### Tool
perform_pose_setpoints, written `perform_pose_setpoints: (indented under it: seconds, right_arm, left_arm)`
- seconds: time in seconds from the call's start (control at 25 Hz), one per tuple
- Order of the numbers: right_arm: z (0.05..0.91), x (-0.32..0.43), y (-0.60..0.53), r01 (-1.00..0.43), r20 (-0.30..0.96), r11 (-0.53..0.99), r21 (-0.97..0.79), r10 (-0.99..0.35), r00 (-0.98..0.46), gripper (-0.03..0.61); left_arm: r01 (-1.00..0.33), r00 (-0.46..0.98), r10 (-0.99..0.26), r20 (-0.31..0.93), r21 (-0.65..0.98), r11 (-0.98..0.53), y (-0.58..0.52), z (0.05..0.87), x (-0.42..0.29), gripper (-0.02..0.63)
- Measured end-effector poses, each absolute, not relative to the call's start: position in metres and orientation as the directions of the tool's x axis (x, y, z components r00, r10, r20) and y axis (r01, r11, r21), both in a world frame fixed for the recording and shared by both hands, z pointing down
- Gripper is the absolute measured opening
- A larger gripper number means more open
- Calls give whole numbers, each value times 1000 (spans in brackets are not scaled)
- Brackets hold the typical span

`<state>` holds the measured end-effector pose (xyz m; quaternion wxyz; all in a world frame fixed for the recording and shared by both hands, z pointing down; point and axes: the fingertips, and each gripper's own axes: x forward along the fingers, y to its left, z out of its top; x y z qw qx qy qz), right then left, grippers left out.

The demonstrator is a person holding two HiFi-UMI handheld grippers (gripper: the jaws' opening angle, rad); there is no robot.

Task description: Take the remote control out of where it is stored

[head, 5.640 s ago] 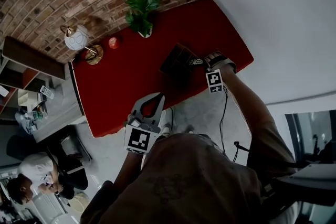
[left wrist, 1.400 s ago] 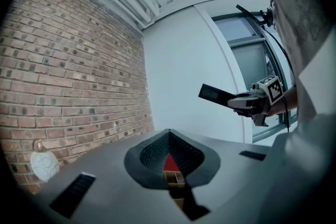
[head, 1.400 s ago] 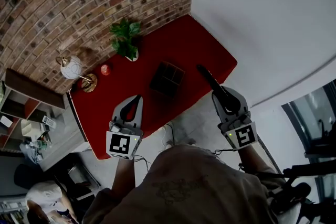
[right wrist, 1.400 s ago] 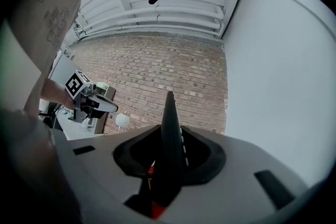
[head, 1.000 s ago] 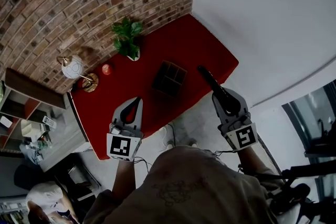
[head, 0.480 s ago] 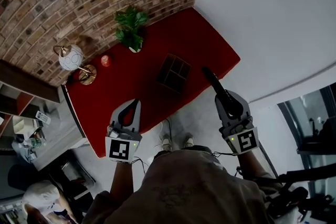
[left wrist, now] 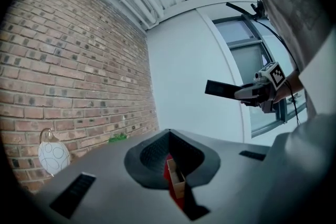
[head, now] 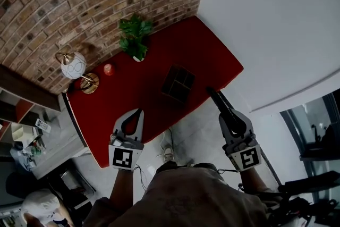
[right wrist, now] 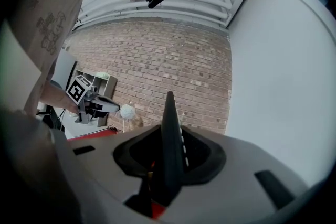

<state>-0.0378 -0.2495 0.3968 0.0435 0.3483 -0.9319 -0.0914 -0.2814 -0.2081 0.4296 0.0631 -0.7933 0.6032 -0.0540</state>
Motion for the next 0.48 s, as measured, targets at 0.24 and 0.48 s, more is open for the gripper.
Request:
perform_pose_setpoints:
  seconds: [0.24,0.48]
  right_arm:
    - [399,-18,-245,-637,11,747,190,-650,-760,110]
    - [393,18,-232,-631,-3,755,178,-641,-767,110]
  left_arm:
    - [-942,280,-959,38,-179,-282,-201,430,-256,-2]
    - [-957,258,-966,32,-132,-260,-179,423,-222,-2]
